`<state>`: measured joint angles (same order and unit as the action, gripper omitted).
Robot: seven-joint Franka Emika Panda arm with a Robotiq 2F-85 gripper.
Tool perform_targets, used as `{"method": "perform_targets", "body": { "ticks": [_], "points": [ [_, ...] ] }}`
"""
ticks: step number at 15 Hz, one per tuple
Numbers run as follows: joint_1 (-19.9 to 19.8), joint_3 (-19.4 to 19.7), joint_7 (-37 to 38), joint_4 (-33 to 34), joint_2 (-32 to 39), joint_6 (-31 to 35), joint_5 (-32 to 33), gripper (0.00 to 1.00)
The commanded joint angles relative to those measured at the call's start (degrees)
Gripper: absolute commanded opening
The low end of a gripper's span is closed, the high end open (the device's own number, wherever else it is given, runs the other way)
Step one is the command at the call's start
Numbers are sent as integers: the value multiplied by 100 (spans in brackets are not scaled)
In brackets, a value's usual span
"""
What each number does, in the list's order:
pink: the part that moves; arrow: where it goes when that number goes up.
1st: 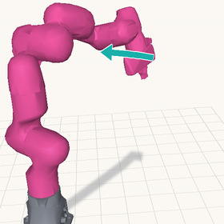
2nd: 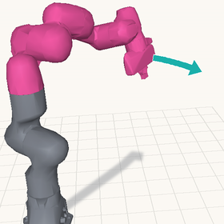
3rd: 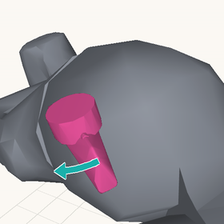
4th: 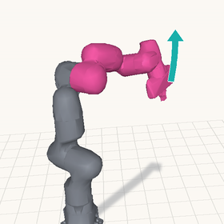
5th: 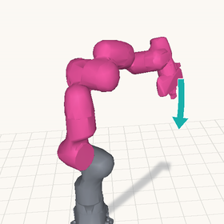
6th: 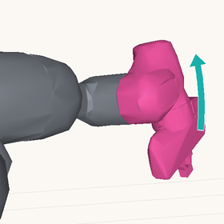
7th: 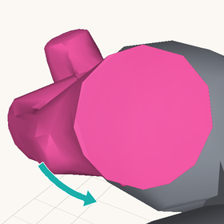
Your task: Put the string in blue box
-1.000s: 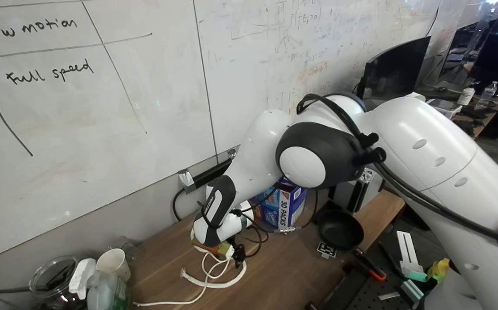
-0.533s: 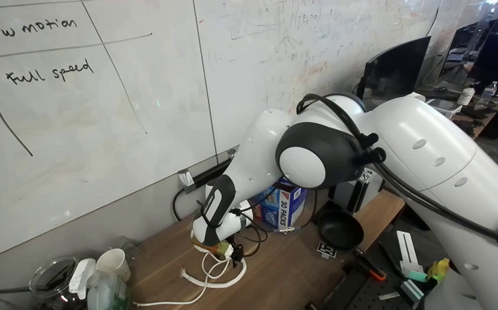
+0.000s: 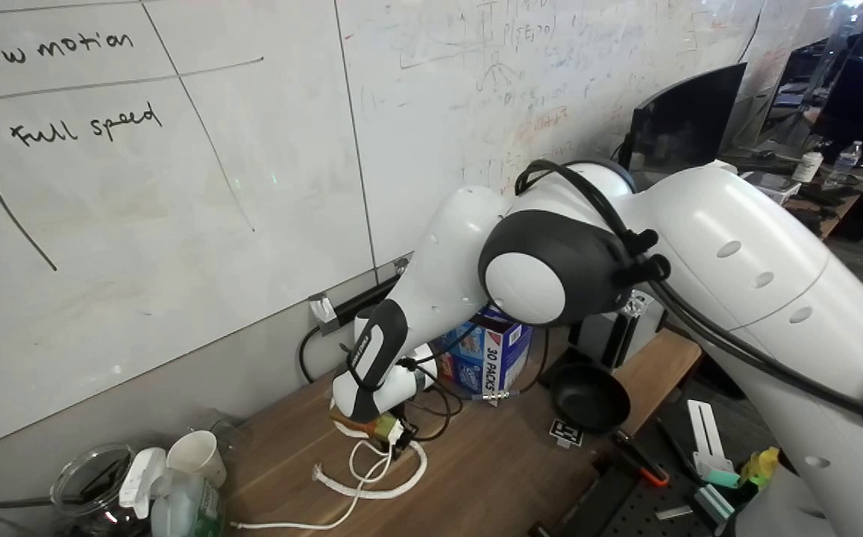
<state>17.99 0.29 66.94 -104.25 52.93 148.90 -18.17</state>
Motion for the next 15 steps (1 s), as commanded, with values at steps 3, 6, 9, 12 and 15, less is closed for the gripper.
{"method": "perform_targets", "body": {
  "ticks": [3, 6, 9, 12, 15],
  "points": [
    [60, 60, 195, 119, 82, -32, 187, 4],
    [122, 148, 224, -19, -104, -4, 276, 7],
    [231, 344, 293, -277, -472, 63, 523, 7],
    [370, 593, 378, -556, -976, 97, 873, 7],
    [556, 861, 512, -936, -1715, 112, 1345, 7]
  ]
}}
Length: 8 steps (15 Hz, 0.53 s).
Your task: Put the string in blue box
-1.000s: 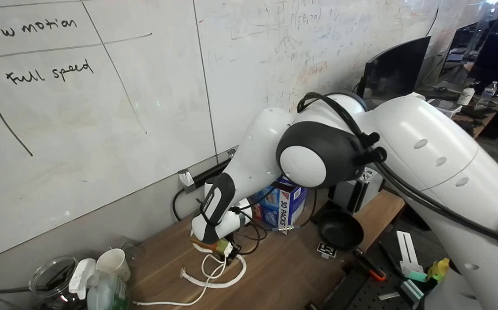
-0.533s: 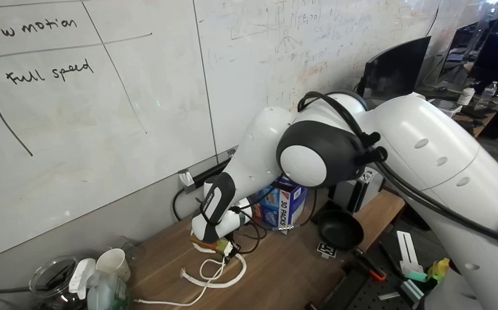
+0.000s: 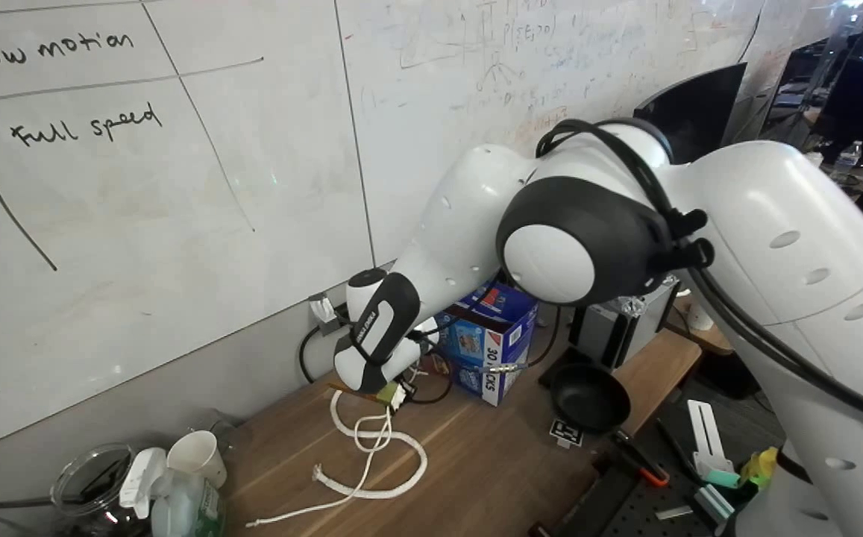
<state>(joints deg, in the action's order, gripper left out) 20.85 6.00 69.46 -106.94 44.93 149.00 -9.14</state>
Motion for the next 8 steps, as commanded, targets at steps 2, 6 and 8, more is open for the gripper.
{"method": "perform_targets", "body": {
  "ticks": [2, 6, 8],
  "points": [
    [358, 465, 384, -937, -1458, 66, 852, 7],
    [160, 511, 268, -1329, -2532, -426, 1726, 6],
    [-119, 409, 42, -1489, -3021, -788, 2055, 6]
  ]
}}
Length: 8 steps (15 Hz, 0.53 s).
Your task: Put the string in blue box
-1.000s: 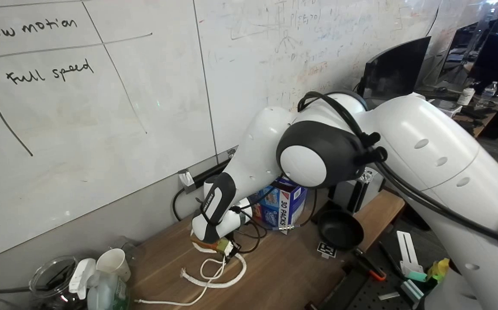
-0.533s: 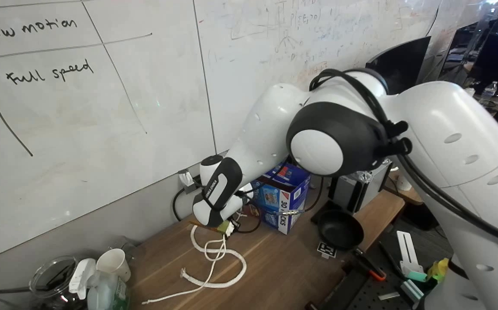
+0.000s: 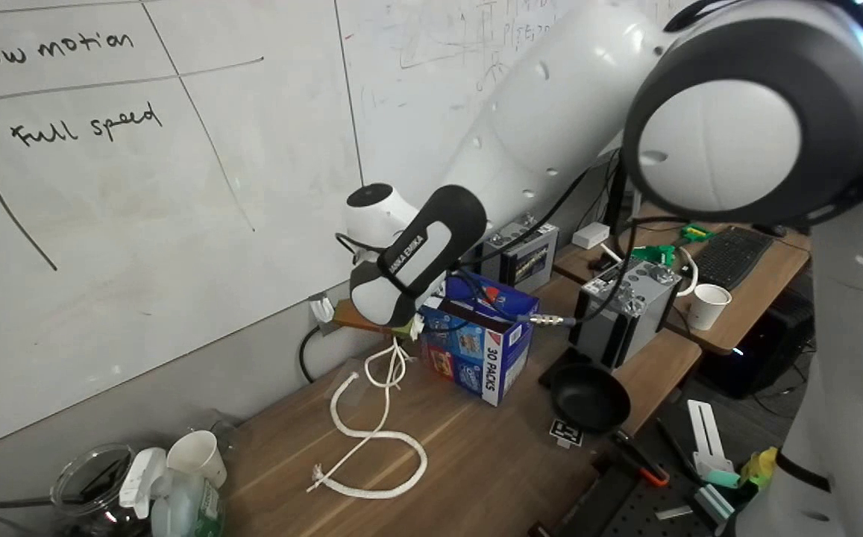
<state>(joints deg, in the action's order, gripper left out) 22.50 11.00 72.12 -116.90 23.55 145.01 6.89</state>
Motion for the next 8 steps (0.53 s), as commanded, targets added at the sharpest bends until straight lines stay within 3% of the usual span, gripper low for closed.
{"method": "perform_targets", "body": {
  "ticks": [1, 8],
  "points": [
    [-458, -159, -359, -549, -1100, -553, 556, 7],
    [-1573, -366, -1916, -313, -1971, -1370, 857, 6]
  ]
}}
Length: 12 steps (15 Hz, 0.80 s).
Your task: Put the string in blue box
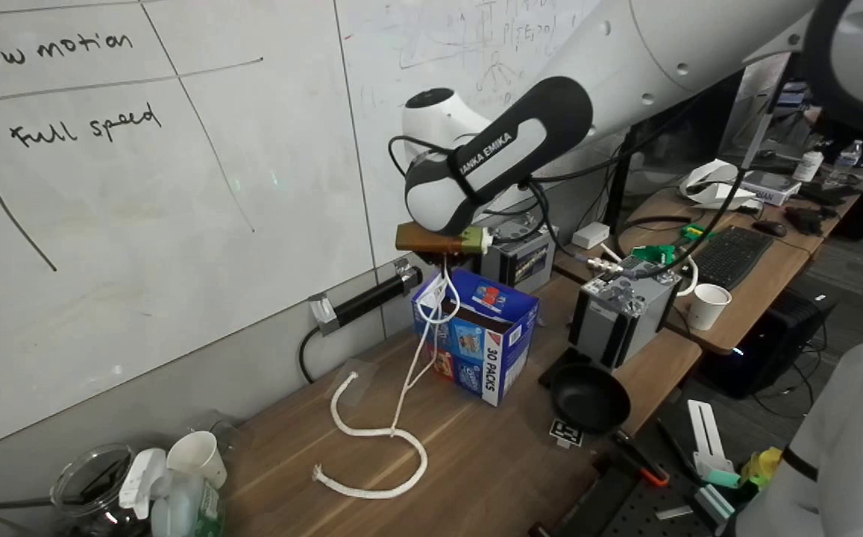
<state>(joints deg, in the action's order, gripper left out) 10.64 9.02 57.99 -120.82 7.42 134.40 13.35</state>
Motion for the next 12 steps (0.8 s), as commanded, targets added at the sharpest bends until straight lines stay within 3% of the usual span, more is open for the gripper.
{"method": "perform_targets", "body": {
  "ticks": [1, 6, 12],
  "points": [
    [-512, -172, -697, 140, -411, -354, 276, 6],
    [-916, -191, -1205, 620, -325, -472, 546, 6],
    [-1161, -159, -1869, 887, 136, -263, 338, 6]
  ]
}}
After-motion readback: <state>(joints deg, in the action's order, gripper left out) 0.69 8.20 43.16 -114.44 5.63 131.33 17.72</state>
